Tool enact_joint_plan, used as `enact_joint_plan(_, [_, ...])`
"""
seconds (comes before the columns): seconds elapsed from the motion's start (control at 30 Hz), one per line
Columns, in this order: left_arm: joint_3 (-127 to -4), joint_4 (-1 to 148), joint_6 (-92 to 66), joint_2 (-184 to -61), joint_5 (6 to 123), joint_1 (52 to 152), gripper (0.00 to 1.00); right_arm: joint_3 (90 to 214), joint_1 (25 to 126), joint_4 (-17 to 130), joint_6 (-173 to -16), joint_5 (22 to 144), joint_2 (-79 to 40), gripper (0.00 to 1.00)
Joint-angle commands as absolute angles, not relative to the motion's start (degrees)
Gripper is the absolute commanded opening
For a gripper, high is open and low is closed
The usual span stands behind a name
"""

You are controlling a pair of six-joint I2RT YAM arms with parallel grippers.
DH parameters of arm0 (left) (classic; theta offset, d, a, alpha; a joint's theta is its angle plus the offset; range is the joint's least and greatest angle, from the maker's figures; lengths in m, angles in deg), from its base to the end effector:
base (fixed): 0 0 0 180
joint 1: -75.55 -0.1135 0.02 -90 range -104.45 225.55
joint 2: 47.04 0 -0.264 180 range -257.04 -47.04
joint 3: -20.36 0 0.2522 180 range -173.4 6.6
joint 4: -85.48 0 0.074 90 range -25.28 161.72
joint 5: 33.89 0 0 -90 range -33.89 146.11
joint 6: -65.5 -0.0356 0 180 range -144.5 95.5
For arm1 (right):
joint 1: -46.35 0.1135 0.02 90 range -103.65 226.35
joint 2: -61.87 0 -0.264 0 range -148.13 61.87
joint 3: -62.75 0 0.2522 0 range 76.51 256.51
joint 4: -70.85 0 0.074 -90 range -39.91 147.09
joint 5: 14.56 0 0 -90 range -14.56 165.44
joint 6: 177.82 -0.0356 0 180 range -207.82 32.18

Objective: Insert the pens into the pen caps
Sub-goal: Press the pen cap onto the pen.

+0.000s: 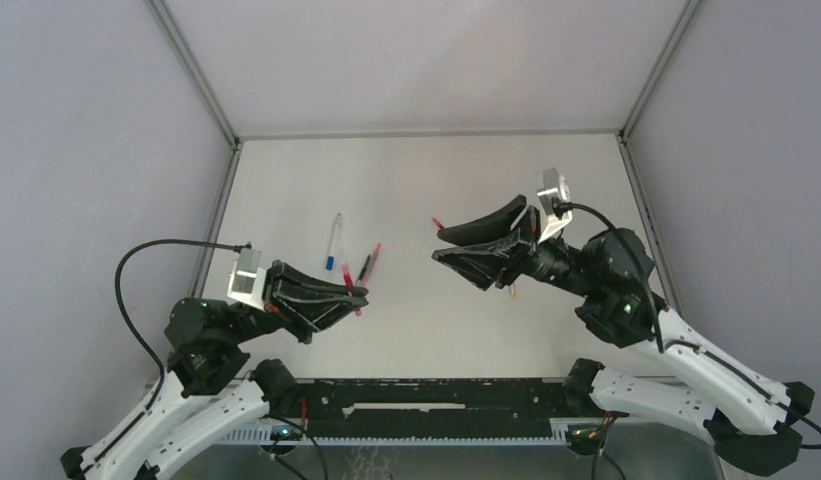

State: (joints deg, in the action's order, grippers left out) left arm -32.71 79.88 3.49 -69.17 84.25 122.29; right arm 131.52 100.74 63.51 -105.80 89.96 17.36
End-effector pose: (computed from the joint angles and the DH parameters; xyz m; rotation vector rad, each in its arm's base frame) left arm 0.0474 -0.0749 0.3877 0.6734 1.1216 -1.4086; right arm 0.0891 0.1397 0.4338 -0.6517 1.2277 1.2322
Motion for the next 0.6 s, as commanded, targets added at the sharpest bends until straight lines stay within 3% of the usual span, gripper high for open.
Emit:
enact_joint_plan(0.0, [-32.58,86.52,4.9,-70.85,92.35,121.97,0.0,139.35,97.14,76.65,-114.7,121.14,9.54,0.5])
enact_joint_plan(0.3, [-33.7,84.9,2.15,-73.96,97.75,121.96,0.0,149.78,94.43,85.13,-115.97,138.31,-3.99,0.54])
enact_joint_plan(0.57, [-34.45,84.86,0.99,-75.83,99.73,122.01,0.0,153.47,98.23,79.46,-107.7,138.12,-6.39,0.51])
